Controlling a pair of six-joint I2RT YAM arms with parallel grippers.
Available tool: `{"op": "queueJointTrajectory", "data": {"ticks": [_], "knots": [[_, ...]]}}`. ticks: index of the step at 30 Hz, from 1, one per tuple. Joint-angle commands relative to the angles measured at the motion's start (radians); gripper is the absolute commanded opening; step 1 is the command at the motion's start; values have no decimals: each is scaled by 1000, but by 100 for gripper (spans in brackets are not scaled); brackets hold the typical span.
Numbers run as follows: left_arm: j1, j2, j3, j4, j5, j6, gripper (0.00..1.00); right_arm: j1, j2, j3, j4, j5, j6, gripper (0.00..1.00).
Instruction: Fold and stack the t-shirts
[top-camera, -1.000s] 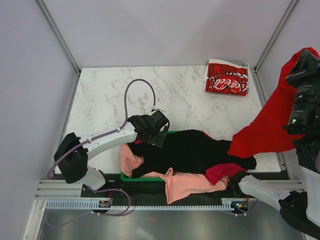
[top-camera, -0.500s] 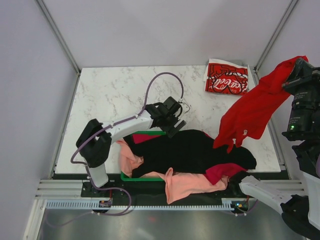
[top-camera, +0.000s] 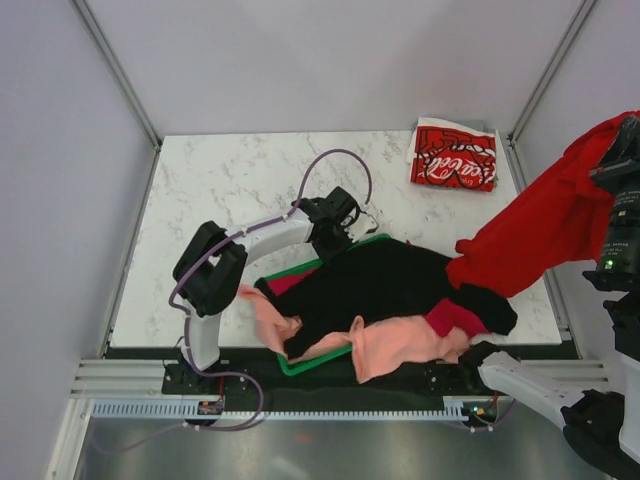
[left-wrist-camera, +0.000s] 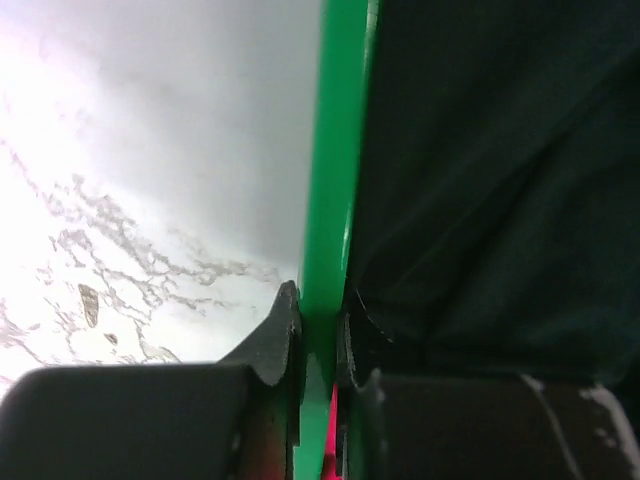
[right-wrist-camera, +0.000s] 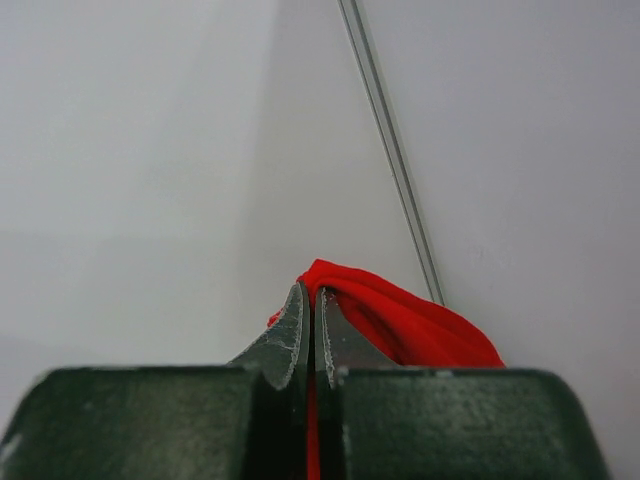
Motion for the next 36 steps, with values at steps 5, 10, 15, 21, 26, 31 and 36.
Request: {"op": "queueJointTrajectory", "data": {"ticks": [5, 10, 15, 21, 26, 31, 36], "knots": [[280, 111, 134, -73, -223, -218, 2, -1, -33, -21, 30, -13, -4, 0], [475, 113, 166, -68, -349, -262, 2, 1, -51, -39, -13, -21, 4, 0], [735, 215, 379, -183, -507, -441, 2, 1, -60, -65, -119, -94, 111, 0], [951, 419, 788, -326, -491, -561, 3, 1, -117, -237, -142, -177, 226, 0], [1061, 568, 1141, -341, -480, -560, 13, 1, -120, -347, -173, -277, 301, 0], [1120, 590, 1142, -180, -592, -566, 46, -1, -116, -461, -179, -354, 329, 0], [1157, 568, 1161, -145, -477, -586, 99, 1, -81, -508, -173, -354, 332, 0]]}}
